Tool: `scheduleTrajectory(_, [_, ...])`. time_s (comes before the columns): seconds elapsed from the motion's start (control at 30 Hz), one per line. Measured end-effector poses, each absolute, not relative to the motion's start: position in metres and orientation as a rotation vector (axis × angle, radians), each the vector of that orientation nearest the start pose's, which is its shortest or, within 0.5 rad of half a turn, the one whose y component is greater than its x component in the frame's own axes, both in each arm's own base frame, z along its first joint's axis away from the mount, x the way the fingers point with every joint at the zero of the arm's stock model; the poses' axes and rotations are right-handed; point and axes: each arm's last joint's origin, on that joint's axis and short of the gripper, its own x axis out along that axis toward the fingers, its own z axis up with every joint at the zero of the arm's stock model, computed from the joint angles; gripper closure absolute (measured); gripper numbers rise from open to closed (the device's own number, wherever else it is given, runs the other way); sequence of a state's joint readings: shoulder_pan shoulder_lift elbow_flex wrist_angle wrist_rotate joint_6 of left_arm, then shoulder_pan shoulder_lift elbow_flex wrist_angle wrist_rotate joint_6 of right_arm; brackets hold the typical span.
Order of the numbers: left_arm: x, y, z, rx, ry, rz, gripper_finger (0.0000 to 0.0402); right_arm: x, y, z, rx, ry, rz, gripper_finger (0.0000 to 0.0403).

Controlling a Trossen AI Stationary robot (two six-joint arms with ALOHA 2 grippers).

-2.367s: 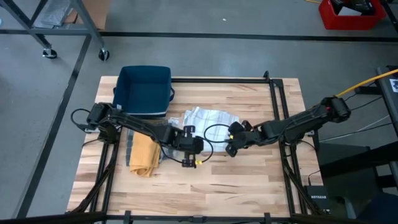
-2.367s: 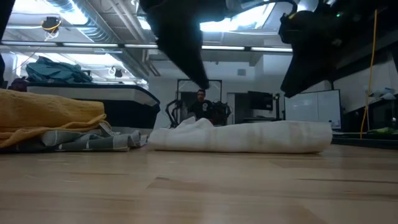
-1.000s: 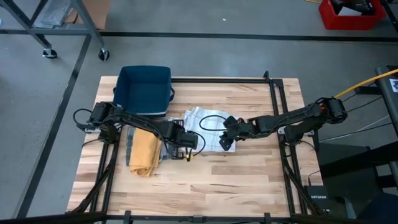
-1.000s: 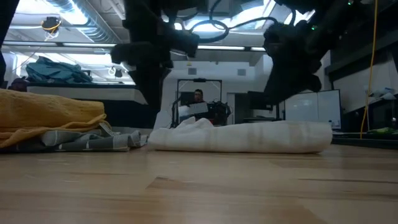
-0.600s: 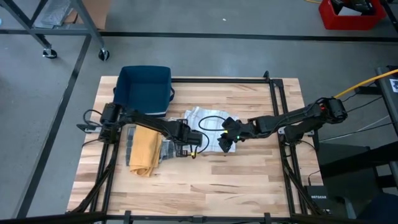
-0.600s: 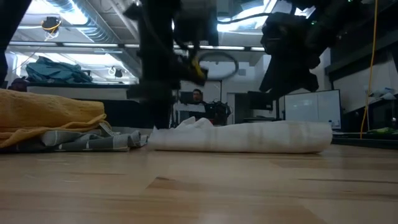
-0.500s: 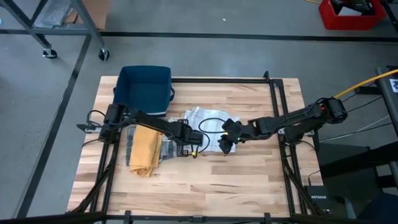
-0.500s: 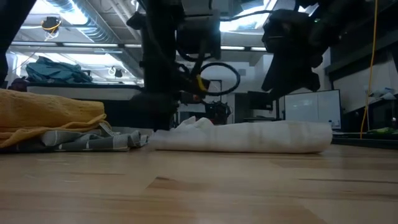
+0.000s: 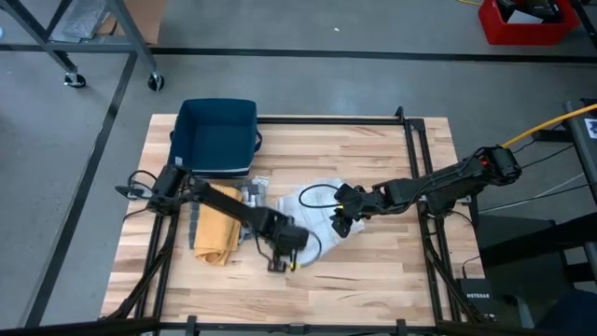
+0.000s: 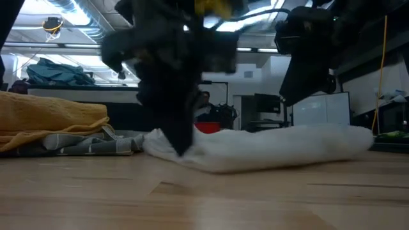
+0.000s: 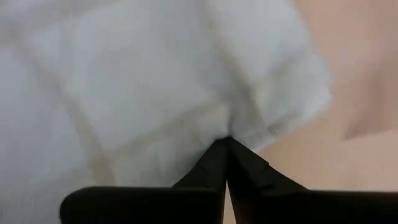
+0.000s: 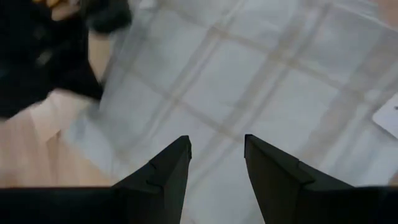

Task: Fold towel
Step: Stack the stacked towels on top of the white towel

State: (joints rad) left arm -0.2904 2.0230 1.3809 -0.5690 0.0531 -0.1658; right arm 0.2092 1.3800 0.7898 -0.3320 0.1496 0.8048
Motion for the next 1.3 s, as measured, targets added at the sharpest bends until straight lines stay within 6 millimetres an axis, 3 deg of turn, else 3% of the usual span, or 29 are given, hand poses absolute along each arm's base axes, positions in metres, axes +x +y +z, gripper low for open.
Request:
scheduleTrajectory(0.13, [0.397,-0.143,0.15,0.062,1.027,-0.327,0.0398,0.259,0.055,0.199,0.607,0.931,-0.186,0.0243])
scheduleTrajectory(0.23, [0.407,-0.149,0.151,0.109,0.892,-0.36,0.0398,0.257,0.064,0.2,0.603,0.98,-0.061,0.0243])
scheduleTrajectory(0.47, [0.426,-0.137,0.159,0.169,0.698,-0.312,0.0398,0.251,0.096,0.21,0.55,1.022,0.06,0.0243])
scheduleTrajectory(0.63, [0.431,-0.126,0.169,0.117,0.648,-0.274,0.0398,0.247,0.114,0.217,0.567,0.995,0.039,0.0243])
scheduleTrajectory(0.83, [0.416,-0.119,0.193,0.141,0.726,-0.268,0.0398,0.242,0.126,0.217,0.578,0.923,-0.07,0.0243])
scheduleTrajectory(1.1, [0.385,-0.11,0.233,0.203,0.815,-0.284,0.0398,0.246,0.127,0.222,0.559,0.787,-0.138,0.0243])
scheduleTrajectory(1.3, [0.37,-0.102,0.246,0.234,0.884,-0.23,0.0398,0.251,0.128,0.228,0.579,0.688,-0.145,0.0243])
